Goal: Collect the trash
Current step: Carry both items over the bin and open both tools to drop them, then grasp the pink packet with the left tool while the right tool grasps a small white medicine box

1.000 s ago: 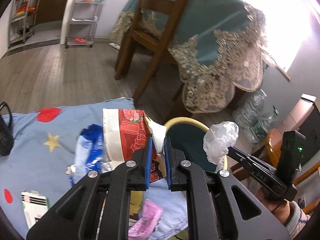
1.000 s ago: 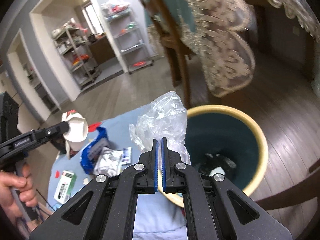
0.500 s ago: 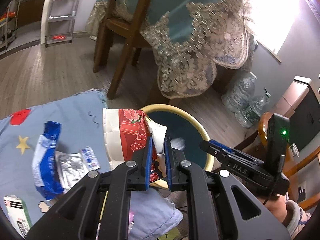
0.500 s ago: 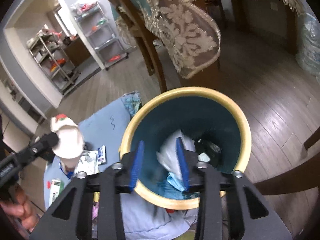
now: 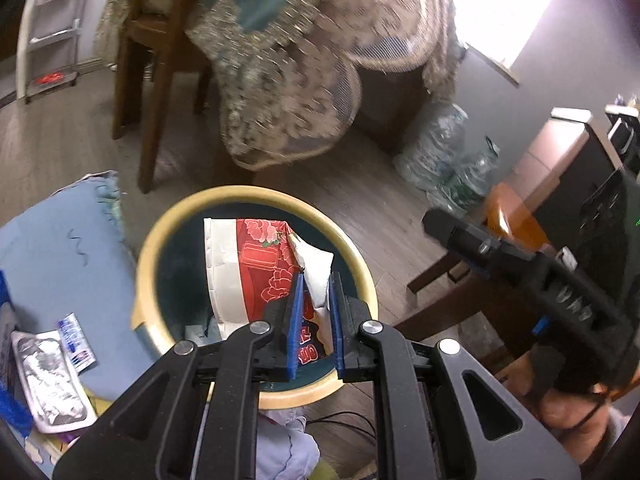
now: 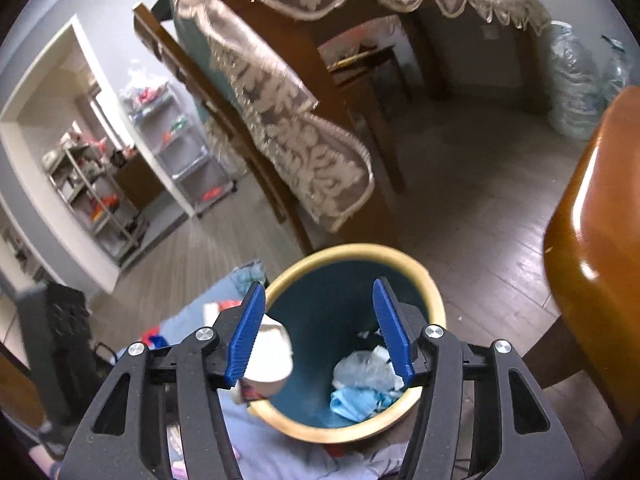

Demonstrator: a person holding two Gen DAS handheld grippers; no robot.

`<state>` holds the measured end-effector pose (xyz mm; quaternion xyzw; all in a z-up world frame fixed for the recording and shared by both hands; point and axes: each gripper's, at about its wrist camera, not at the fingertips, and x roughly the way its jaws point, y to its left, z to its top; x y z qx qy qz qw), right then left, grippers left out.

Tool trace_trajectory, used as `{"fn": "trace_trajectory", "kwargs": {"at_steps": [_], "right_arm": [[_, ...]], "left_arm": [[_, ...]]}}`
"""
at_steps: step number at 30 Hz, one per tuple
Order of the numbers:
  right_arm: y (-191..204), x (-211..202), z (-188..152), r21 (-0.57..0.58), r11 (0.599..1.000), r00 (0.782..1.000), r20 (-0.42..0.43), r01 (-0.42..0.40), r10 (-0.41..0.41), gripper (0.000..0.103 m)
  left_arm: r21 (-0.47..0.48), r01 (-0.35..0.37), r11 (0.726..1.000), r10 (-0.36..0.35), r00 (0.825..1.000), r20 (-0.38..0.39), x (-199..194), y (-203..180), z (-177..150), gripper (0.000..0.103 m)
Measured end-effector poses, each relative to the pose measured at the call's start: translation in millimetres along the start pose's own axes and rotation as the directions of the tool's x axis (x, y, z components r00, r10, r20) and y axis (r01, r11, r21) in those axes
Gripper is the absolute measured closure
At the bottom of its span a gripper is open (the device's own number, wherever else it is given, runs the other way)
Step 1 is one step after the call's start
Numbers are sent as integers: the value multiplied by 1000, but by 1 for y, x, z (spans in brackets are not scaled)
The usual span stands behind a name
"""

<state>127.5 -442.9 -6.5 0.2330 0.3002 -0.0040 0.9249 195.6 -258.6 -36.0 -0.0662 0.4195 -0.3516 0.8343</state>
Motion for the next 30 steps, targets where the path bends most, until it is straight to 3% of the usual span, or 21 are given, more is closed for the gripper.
{"fn": "trace_trajectory", "kwargs": {"at_steps": [1, 2, 3, 5, 16, 23, 30], "right_arm": [[-1, -1, 1, 2, 1000, 1000, 6, 1, -1, 45], [-1, -3, 1, 5, 1000, 1000, 12, 3, -3, 45], [-2, -4, 1, 8, 1000, 1000, 14, 2, -2, 45], [-4, -4, 2, 12, 1000, 1000, 14, 0, 0, 44], [18, 5, -5, -50, 998, 999, -36, -29, 27, 37], [48, 10, -16, -110, 991, 995, -77, -77, 69, 31], [76, 21, -35, -178, 977, 985, -141, -120, 96, 29]], "left_arm": [[14, 12, 1000, -12, 1000, -10, 5, -3, -2, 89], [23, 9, 1000, -9, 1000, -16, 9, -5, -3, 81], [32, 0, 999, 0, 1000, -21, 11, -6, -4, 61], [43, 7, 999, -6, 1000, -22, 12, -7, -7, 45], [70, -101, 992, 98, 994, 40, -41, 15, -16, 25], [-8, -216, 976, 215, 971, 102, -105, 58, -27, 21], [-127, -300, 946, 314, 943, 110, -155, 105, -55, 18]]}}
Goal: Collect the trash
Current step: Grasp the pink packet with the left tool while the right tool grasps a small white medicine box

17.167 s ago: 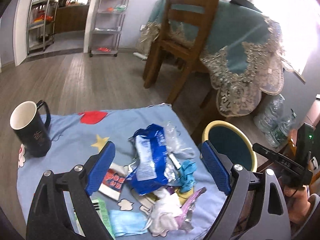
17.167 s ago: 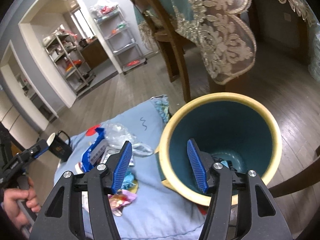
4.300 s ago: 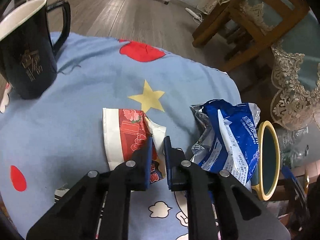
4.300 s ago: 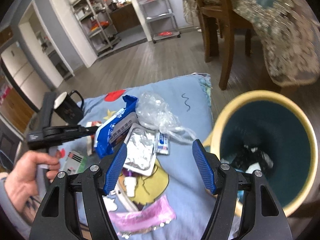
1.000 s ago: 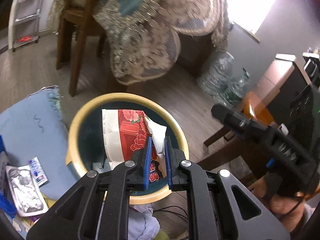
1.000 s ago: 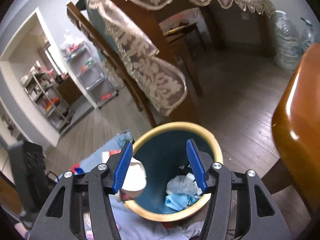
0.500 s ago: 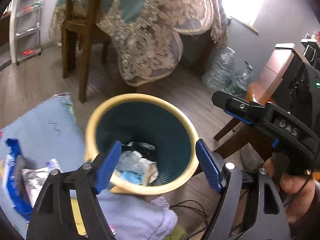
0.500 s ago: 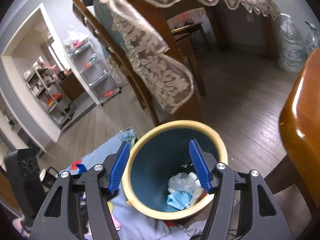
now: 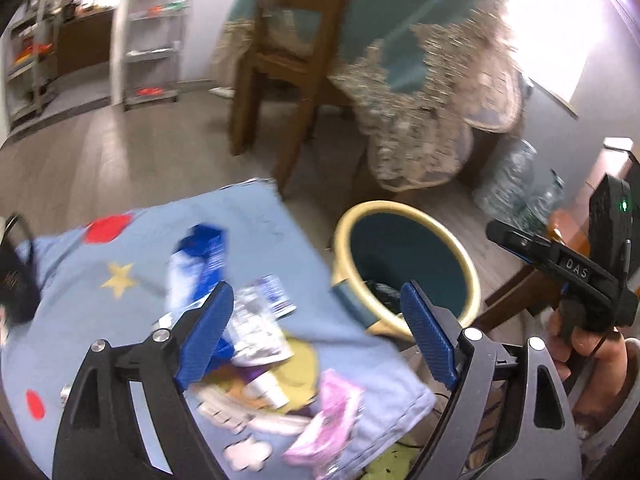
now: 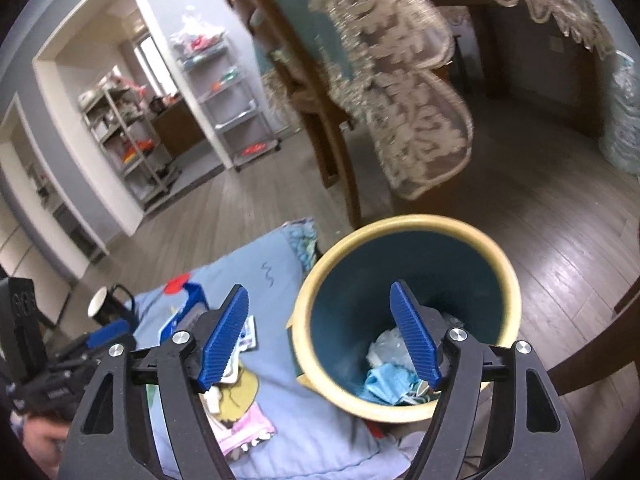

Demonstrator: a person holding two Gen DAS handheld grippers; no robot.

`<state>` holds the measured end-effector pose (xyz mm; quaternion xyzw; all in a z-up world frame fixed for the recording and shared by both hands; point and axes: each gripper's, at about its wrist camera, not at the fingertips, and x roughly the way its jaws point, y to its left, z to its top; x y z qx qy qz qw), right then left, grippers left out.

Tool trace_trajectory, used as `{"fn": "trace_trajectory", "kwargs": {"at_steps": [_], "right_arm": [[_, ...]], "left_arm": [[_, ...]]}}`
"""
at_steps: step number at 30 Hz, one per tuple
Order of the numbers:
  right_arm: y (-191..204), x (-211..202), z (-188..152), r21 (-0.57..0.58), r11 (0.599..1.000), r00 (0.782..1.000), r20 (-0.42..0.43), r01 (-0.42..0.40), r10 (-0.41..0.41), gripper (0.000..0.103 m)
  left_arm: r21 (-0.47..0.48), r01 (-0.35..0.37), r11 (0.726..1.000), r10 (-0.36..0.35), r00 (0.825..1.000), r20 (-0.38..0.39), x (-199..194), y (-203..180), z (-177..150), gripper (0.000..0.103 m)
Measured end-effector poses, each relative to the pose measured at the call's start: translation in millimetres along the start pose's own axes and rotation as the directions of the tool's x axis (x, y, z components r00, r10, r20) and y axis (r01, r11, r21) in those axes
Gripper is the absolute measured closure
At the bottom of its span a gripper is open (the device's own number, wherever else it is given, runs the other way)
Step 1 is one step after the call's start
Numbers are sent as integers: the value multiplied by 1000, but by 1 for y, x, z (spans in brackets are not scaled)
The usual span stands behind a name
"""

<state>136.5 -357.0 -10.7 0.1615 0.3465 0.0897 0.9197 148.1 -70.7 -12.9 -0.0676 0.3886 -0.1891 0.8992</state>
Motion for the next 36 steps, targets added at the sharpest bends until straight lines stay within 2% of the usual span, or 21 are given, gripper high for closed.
{"fn": "trace_trajectory", "kwargs": {"at_steps": [7, 12, 17, 22, 27, 28, 32, 36], "right_arm": [[33, 17, -31, -102, 994, 994, -106, -48, 37, 28], [52, 38, -60, -147, 985, 970, -236, -92, 56, 28], [62, 55, -88, -113, 984, 926, -367, -139, 88, 28], [55, 73, -113, -4, 988, 865, -484, -156, 134, 34], [49, 81, -119, 106, 979, 835, -512, -172, 202, 34], [49, 82, -117, 106, 981, 838, -509, -165, 196, 34], [42, 79, -100, 114, 984, 881, -442, -133, 170, 34], [42, 84, -86, 95, 987, 897, -415, -127, 155, 34]], "left_arm": [[-99, -100, 990, 97, 995, -37, -13, 51, -24, 18], [-182, -154, 971, 143, 987, -72, -16, 83, -40, 18], [-194, -163, 967, 149, 985, -87, -13, 88, -45, 18], [-159, -149, 976, 130, 983, -126, 3, 76, -48, 18], [-109, -134, 985, 114, 978, -172, 16, 62, -54, 18], [-105, -125, 987, 105, 978, -180, 17, 61, -56, 18], [-82, -50, 995, 31, 977, -212, 17, 48, -65, 19], [11, 31, 999, -26, 961, -276, 27, 21, -82, 19]]}}
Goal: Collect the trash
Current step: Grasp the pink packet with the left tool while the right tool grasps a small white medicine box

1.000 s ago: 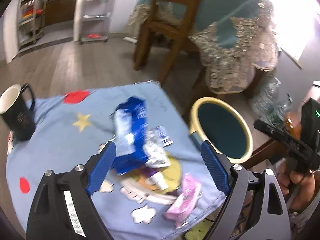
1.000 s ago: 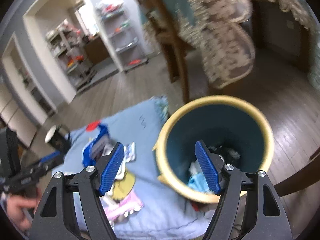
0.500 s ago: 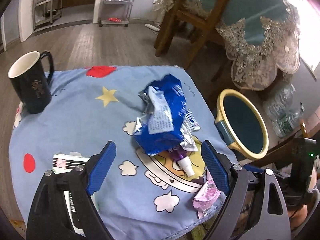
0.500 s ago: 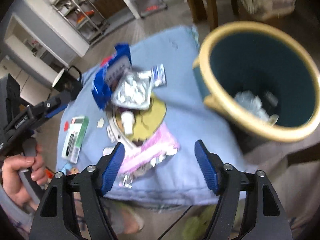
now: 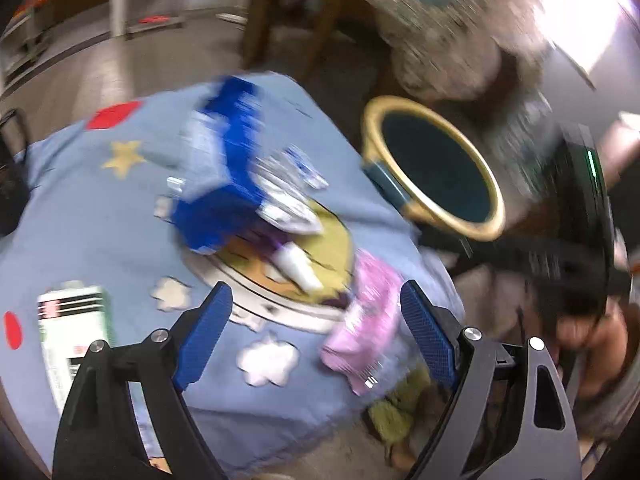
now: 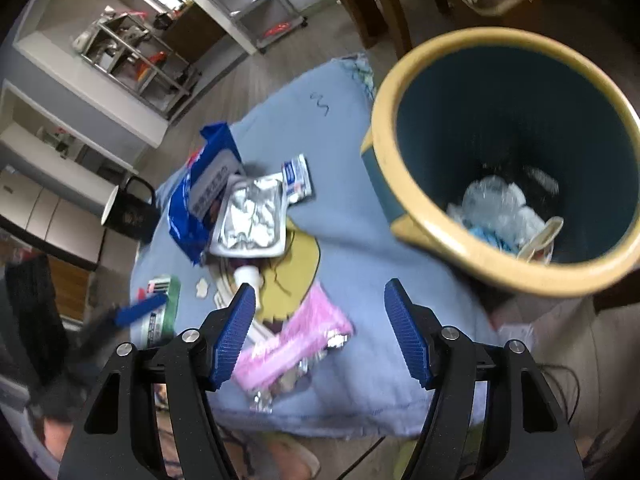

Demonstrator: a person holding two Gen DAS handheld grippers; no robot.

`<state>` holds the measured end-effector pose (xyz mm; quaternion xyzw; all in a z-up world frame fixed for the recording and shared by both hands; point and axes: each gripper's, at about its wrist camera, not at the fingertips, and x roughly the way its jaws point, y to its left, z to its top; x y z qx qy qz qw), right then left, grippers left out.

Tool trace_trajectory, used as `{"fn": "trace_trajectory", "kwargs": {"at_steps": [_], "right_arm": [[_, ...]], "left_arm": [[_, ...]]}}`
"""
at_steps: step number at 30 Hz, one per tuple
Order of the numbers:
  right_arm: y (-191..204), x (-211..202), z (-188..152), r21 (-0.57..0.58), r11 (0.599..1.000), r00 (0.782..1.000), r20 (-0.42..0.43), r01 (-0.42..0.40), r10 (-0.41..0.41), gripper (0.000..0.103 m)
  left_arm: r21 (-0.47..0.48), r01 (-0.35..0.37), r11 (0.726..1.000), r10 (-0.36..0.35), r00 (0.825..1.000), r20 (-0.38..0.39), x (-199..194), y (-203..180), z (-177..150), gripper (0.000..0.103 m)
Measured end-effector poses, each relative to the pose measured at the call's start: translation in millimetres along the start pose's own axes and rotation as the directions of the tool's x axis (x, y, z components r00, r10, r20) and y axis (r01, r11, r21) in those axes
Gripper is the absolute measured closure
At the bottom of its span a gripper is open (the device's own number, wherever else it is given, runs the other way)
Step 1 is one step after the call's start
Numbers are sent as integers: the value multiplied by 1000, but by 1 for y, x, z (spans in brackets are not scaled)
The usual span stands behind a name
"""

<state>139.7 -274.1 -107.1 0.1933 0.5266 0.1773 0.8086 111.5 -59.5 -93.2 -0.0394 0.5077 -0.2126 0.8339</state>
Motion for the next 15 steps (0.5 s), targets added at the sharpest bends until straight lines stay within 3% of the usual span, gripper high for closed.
{"fn": "trace_trajectory", "kwargs": {"at_steps": [4, 10, 15], "right_arm": [[17, 6, 19, -98, 995, 999, 23, 34, -32, 36], [44, 33, 48, -260, 963, 997, 10, 78, -78, 44], [54, 63, 65, -311, 946, 994, -22, 94, -106, 50]], "left_arm": [[107, 13, 994, -5, 997, -80, 22, -24, -11, 22], [136, 35, 990, -15, 990, -142, 37, -30, -19, 34], [140, 45, 989, -19, 983, -182, 51, -25, -27, 62]]}}
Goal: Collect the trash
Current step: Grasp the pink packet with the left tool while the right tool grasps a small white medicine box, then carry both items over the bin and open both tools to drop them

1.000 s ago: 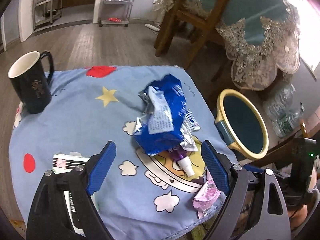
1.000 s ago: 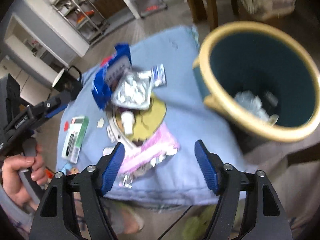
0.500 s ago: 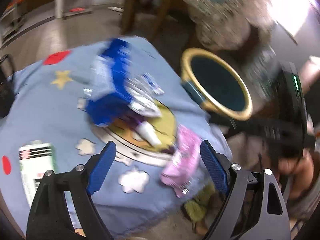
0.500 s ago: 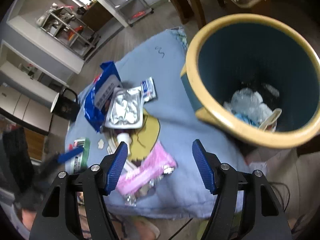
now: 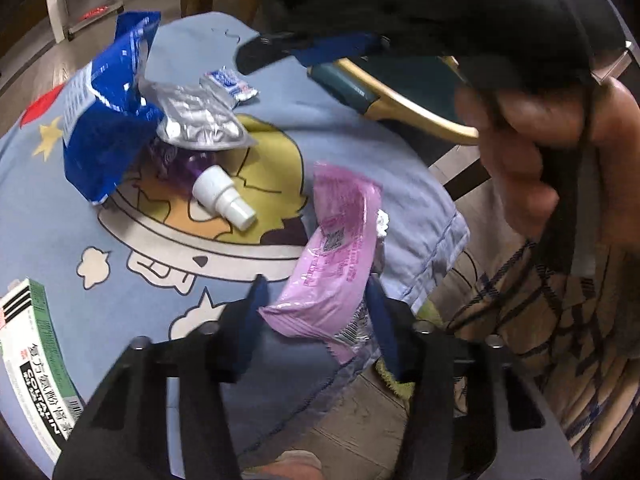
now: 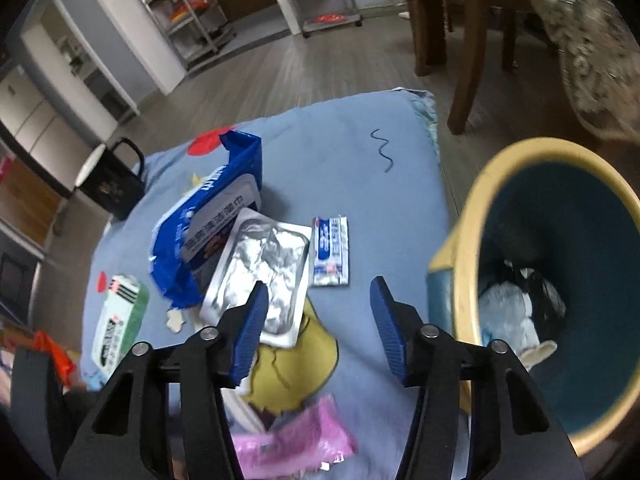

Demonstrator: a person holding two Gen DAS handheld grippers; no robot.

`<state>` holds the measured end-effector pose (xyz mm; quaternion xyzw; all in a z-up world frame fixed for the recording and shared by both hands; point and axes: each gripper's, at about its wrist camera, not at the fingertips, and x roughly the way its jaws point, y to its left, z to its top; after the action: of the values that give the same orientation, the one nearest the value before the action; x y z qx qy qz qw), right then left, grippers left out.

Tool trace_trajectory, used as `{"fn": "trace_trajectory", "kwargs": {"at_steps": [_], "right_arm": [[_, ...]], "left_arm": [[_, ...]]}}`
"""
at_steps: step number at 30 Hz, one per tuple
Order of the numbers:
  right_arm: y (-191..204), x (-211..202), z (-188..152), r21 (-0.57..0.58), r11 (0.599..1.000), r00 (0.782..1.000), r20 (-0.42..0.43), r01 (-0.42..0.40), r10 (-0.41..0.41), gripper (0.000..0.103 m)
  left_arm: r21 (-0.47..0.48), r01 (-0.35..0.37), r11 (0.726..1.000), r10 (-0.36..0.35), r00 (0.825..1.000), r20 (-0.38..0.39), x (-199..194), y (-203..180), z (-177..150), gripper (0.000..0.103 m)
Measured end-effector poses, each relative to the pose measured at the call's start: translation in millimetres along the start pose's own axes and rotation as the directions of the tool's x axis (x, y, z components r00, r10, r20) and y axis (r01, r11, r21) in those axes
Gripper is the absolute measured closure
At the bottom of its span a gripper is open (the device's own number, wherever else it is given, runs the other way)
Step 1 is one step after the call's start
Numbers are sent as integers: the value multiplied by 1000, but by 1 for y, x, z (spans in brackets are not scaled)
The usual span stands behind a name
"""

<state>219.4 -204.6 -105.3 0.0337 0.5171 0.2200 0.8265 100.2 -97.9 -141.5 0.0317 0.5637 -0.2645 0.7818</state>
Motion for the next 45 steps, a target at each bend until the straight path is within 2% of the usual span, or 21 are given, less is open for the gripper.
{"fn": "trace_trajectory", "kwargs": {"at_steps": [7, 11, 16, 20, 30, 38, 45], "right_arm": [[2, 35, 13, -38, 999, 998, -54, 36, -38, 61], [2, 49, 14, -49, 997, 995, -77, 60, -63, 72], [9, 51, 11, -121, 989, 994, -58, 90, -97, 76], [5, 43, 9, -97, 993, 996, -42, 69, -73, 78], [-7, -19, 3, 14, 1000, 997, 76, -9, 8, 78], [-30, -85, -21, 130, 986, 977, 198, -100, 73, 78], [-39, -116, -41, 148, 983, 966, 249, -106, 66, 78]], "left_arm": [[-38, 61, 997, -60, 998, 20, -6, 13, -5, 76], [-54, 72, 996, -71, 997, 24, -10, 22, -6, 78], [-66, 71, 995, -69, 997, 32, -13, 27, -6, 78], [-68, 77, 995, -74, 996, 43, -16, 27, 2, 81], [-79, 111, 991, -101, 988, 120, -39, 22, 13, 82], [-88, 117, 989, -98, 975, 200, -60, 16, 24, 82], [-100, 110, 989, -82, 963, 256, -74, 9, 32, 82]]}}
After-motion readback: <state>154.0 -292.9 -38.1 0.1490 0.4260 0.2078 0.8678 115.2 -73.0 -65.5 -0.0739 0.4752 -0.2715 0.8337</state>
